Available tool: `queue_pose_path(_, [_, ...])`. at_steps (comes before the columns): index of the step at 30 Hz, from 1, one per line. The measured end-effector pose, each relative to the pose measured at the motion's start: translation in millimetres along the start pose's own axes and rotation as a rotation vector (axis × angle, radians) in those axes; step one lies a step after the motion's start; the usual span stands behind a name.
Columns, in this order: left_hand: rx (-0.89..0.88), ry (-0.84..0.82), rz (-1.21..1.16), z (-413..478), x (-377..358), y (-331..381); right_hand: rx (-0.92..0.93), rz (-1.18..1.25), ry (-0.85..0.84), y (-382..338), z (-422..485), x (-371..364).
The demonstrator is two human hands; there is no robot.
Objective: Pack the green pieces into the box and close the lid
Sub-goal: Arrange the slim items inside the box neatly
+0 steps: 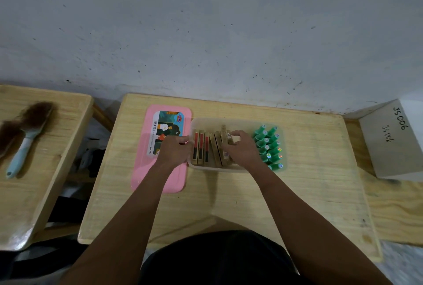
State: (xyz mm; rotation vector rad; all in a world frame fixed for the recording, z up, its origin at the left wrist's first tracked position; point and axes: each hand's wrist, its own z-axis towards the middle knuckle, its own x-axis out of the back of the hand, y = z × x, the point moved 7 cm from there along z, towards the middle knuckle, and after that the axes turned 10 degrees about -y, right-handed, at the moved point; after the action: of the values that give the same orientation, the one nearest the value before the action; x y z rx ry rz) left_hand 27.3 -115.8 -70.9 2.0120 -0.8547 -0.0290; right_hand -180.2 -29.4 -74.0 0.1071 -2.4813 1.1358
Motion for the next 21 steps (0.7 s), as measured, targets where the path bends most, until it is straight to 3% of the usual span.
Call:
queue_pose_path(4, [-0.017, 0.019, 0.019, -1, 0, 2, 0.009, 0.363, -0.148, -5, -3, -7])
queue_pose_path(11, [-0.011, 0.012, 0.014, 0, 0, 1, 0.008, 0.623, -0.384, -11, -6, -23])
queue_pose_path(21, [-0.017, 0.014, 0.042, -2, -1, 4, -0.044, 0.781, -0.394, -13, -6, -32])
